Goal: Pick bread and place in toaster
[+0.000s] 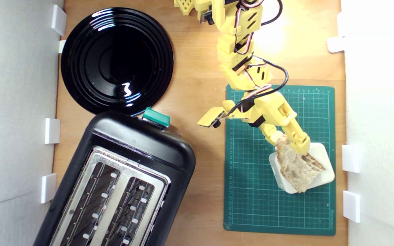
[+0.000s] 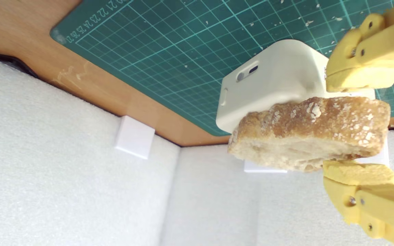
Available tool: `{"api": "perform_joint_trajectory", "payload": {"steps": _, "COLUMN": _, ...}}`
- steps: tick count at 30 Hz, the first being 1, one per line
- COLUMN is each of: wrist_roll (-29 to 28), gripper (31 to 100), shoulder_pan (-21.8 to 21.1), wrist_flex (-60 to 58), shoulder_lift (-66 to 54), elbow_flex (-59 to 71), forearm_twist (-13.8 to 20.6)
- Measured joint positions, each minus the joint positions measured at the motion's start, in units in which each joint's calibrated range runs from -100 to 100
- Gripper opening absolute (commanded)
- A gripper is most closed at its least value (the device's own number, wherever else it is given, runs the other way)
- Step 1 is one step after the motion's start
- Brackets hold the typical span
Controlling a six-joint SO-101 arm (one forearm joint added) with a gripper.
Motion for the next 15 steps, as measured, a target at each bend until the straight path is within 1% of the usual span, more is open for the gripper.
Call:
{"api": "perform_joint_trajectory", "payload": {"steps": 8, "wrist_roll": -0.05, "gripper": 57.8, "shoulder_pan": -0.18, "wrist_flex": -0.25, "shoulder_lift": -0.25, "elbow_flex": -0.92, "forearm_twist": -0.36}}
{"api": "perform_joint_trajectory", "payload": {"steps": 15, "wrist_roll": -0.05, "gripper": 51.8, "shoulder_pan": -0.18, "wrist_flex": -0.25, "shoulder_lift": -0.25, "elbow_flex": -0.92, "forearm_twist": -0.18}}
